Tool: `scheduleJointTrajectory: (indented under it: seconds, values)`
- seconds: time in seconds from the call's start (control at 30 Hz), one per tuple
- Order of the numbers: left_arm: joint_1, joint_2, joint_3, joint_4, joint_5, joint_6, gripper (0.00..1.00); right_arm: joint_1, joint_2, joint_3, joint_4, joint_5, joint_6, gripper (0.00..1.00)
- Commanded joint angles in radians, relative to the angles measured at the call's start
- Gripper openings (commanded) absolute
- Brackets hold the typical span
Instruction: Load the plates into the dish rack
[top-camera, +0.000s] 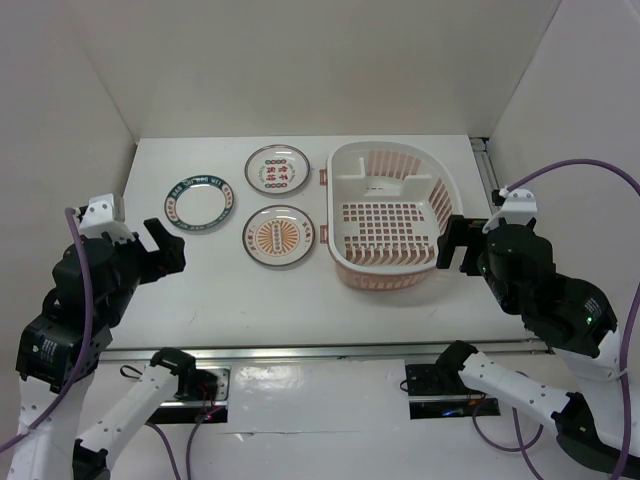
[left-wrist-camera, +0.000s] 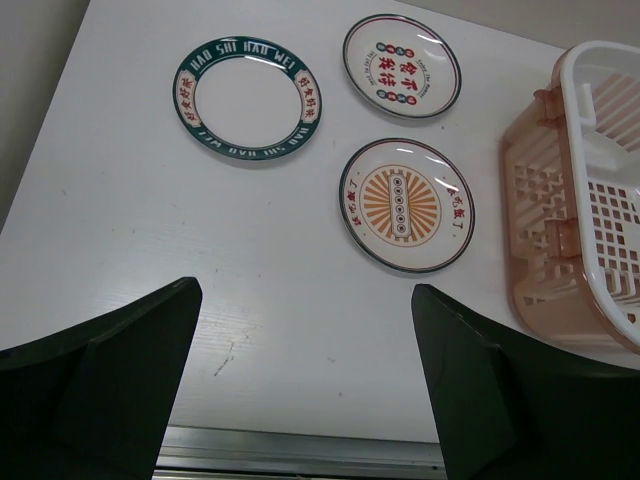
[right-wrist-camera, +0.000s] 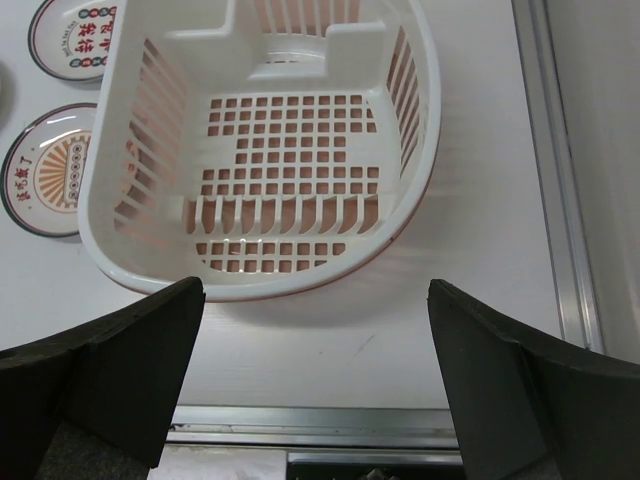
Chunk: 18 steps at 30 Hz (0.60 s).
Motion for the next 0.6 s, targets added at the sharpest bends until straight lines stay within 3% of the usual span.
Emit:
scheduleJointTrajectory:
  seconds: [0.0,0.27,0.4,0.57]
  values:
    - [0.000,-0.016,-0.005,0.026,-0.019,0.013,1.00,0.009,0.002,0.035,-0.023,0.024,0.012,1.00]
    - [0.000,-0.016,-0.052,0.046,0.030,-0.042,1.00,0.009,0.002,0.036,0.012,-0.034,0.001,1.00]
    - [0.000,-0.048,-0.198,0.250,0.187,-0.136,1.00,0.009,0.002,0.017,0.086,-0.109,-0.020,1.00]
    - [0.011,0.135,-0.307,0.440,0.199,-0.268,1.00,0.009,0.011,-0.013,0.193,-0.219,-0.029,1.00]
